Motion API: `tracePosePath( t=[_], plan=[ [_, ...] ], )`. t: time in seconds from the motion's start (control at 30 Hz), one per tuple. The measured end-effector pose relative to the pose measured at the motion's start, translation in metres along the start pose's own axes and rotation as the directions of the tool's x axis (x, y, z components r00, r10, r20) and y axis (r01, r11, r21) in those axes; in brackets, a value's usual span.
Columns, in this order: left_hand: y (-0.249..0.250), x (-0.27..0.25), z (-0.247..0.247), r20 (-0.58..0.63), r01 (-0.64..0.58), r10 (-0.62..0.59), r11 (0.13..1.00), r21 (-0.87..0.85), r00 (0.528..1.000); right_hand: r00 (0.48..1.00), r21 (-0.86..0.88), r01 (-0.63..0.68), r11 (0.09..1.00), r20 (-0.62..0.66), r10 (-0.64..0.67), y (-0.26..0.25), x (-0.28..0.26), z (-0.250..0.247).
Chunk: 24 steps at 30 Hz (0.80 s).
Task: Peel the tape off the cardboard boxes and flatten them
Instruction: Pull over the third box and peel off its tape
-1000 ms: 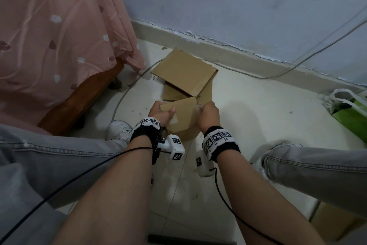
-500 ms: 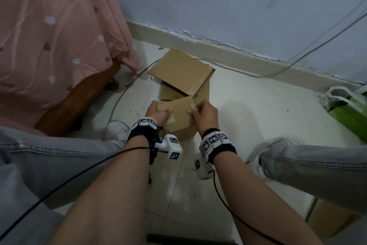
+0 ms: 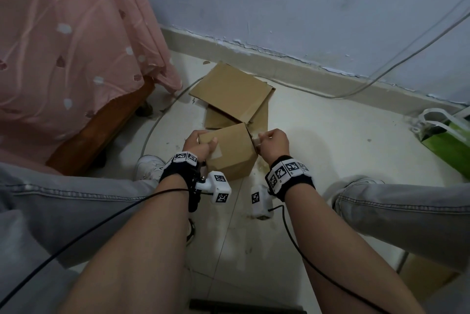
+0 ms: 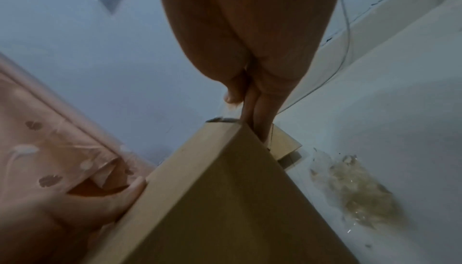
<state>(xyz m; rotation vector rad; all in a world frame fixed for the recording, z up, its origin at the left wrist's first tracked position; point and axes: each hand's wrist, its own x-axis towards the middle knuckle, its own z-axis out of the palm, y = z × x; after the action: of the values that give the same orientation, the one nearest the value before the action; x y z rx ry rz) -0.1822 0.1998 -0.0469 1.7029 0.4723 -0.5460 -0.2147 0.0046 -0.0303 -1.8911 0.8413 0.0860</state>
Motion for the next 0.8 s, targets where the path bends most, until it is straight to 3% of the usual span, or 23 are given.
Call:
tracePosePath(
  t=[0.27,0.47,0.53,0.67,0.8],
  plan=[
    [0.002,-0.023,-0.014,0.03,-0.021,0.027,0.981,-0.192,0.999,0.985,0.191,-0.053,0.98,0.174,0.019,-0.033,-0.009,-0.018],
    [-0.009,-0.037,-0.022,0.05,-0.013,0.03,0.95,-0.312,0.998,0.941,0.446,-0.212,0.869,0.333,0.059,-0.039,-0.018,-0.031],
    [-0.017,-0.037,-0.018,0.019,0.01,-0.006,0.977,-0.214,1.0,0.937,0.43,-0.202,0.88,0.345,0.047,-0.044,-0.017,-0.034],
    [0.002,-0.04,-0.003,0.043,0.013,-0.023,0.974,0.224,0.999,0.911,0.336,-0.205,0.919,0.41,0.053,-0.046,-0.021,-0.035],
    [0.038,-0.035,0.008,0.116,-0.061,0.028,0.953,0.296,0.993,0.868,0.377,-0.271,0.886,0.493,0.055,-0.037,-0.031,-0.028]
  ],
)
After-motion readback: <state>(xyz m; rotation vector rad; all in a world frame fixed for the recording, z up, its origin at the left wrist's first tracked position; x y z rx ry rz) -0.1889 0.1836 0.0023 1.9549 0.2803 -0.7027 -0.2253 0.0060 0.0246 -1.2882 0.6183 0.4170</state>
